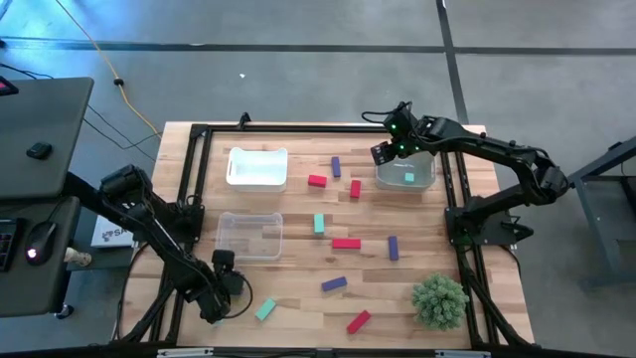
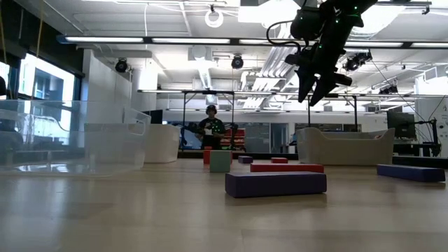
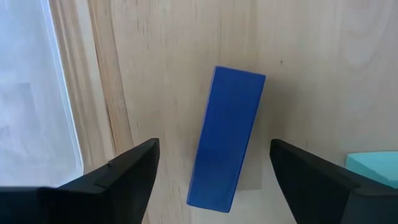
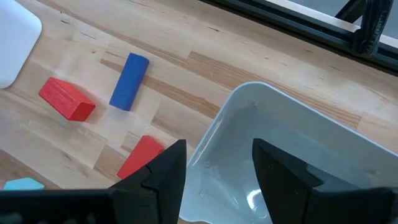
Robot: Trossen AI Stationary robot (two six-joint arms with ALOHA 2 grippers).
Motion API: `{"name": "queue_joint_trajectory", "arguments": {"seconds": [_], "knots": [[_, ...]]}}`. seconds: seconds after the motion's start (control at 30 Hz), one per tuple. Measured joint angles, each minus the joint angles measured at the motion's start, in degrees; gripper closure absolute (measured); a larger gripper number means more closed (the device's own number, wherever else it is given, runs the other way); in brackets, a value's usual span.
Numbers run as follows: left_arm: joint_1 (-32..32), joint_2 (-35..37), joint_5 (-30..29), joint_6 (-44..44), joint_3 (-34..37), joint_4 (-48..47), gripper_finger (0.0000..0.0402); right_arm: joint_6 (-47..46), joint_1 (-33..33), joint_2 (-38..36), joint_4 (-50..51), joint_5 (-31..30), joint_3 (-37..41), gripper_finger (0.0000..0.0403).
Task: Sort & place blocks by color
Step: Put the purple block into the transparent bin
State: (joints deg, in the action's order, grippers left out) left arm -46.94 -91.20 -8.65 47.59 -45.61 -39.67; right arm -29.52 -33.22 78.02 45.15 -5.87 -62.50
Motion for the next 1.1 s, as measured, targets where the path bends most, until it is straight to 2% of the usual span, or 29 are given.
{"name": "queue_joint_trajectory", "arguments": {"seconds": [0.47, 0.73, 0.93, 1.1], "knots": [[0.06, -0.85, 2.88, 0.04, 0.27, 2.31, 0.0232, 0.02, -0.02, 0.02, 0.0, 0.07, 0.0, 0.0229], [0.42, -0.85, 2.7, 1.33, 0.27, 2.4, 0.0273, 0.0, -0.01, 0.02, 0.0, 0.31, 0.0, 0.0229], [0.88, -0.65, 2.7, 2.18, 0.24, 2.79, 0.032, 0.01, -0.01, 0.02, 0.0, 0.33, 0.0, 0.0229], [1.31, -0.45, 2.81, 4.27, 0.22, 3.01, 0.0323, 1.48, 0.01, 0.02, -0.02, 1.82, 0.0, 0.0229]]}}
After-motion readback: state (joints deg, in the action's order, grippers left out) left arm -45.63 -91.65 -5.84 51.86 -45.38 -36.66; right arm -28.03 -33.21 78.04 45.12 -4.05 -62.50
